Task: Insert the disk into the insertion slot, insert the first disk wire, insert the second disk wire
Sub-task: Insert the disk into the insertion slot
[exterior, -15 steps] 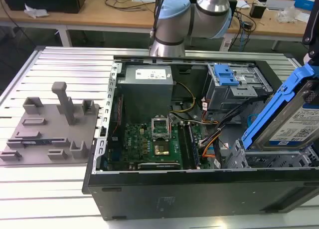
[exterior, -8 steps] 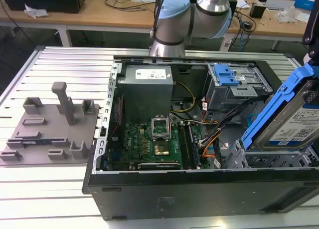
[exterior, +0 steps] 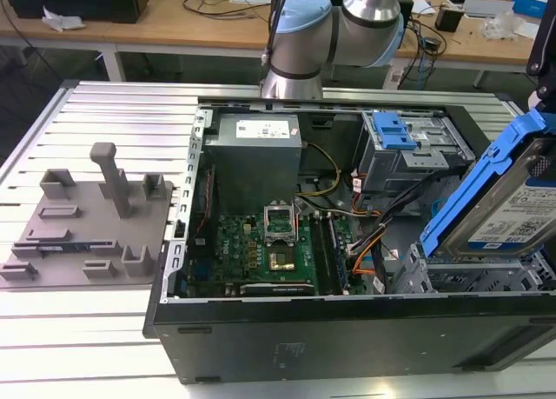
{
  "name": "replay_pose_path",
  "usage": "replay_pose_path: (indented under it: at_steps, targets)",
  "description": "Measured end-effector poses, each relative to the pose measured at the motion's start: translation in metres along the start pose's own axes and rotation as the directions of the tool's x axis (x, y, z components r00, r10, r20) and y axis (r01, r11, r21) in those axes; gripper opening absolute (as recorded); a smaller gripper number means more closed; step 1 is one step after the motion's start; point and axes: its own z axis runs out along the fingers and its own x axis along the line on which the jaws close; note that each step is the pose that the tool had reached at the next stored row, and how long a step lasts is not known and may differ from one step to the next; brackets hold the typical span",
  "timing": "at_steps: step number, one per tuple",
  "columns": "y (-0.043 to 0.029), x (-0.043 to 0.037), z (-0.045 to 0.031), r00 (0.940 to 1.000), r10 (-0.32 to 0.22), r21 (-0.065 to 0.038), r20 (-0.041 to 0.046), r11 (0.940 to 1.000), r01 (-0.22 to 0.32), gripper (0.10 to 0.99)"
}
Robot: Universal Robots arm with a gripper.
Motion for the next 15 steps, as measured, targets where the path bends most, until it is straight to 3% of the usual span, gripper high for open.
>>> replay_pose_path:
  at_steps: [3, 10, 11, 13, 15]
  targets:
    - [0.0002, 0.0, 0.0, 0.9998, -0.001, 0.005, 0.0206, 1.0, 0.001, 0.365]
    - [0.0002, 0.0, 0.0, 0.9998, -0.001, 0.005, 0.0218, 1.0, 0.001, 0.365]
    - [0.0003, 0.0001, 0.0004, 0.9998, -0.001, 0.011, 0.022, 0.9999, 0.001, 0.365]
    - [0.0008, 0.0001, 0.001, 0.9997, -0.003, 0.048, 0.0227, 0.9988, 0.002, 0.365]
    - [0.0011, 0.0001, 0.0018, 0.9997, -0.004, 0.056, 0.0226, 0.9984, 0.003, 0.365]
